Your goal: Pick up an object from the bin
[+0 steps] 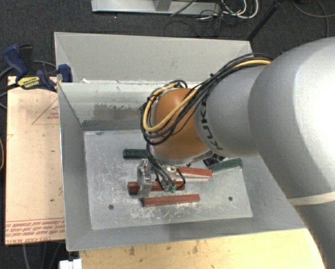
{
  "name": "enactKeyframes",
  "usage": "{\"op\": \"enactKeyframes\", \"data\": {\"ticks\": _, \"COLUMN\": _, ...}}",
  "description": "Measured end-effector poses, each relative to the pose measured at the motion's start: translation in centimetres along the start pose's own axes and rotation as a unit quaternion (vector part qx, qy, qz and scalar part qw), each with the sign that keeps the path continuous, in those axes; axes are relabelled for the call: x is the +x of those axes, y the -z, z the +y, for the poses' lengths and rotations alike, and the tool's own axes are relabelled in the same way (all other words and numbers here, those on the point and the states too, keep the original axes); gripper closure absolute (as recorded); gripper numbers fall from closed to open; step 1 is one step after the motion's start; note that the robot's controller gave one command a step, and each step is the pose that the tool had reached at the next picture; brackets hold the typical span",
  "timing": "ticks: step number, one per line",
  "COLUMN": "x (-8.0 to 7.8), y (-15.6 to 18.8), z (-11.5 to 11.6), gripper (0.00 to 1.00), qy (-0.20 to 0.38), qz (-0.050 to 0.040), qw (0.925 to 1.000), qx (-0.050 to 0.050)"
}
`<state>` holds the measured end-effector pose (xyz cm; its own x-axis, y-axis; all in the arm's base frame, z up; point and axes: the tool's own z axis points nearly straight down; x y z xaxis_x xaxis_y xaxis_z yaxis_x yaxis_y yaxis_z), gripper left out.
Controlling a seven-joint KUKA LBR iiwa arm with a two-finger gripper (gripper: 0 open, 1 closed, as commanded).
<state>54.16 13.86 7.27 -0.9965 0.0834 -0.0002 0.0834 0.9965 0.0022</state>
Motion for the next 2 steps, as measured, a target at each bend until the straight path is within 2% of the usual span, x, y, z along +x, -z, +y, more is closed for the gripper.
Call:
{"op": "enactKeyframes", "data": {"ticks": 1, "x": -2.1, "y": 12.0, "z": 0.7, "gripper": 1.00, "qy": -0.015, "qz": -0.0052, "qw": 0.9999, "qx": -0.001}}
{"op": "enactKeyframes", "data": {"ticks": 2, "x": -0.5, "y": 21.3, "z": 1.1, "gripper": 1.00, "qy": 0.120, "qz": -0.0042, "qw": 0.9928, "qx": 0.000}}
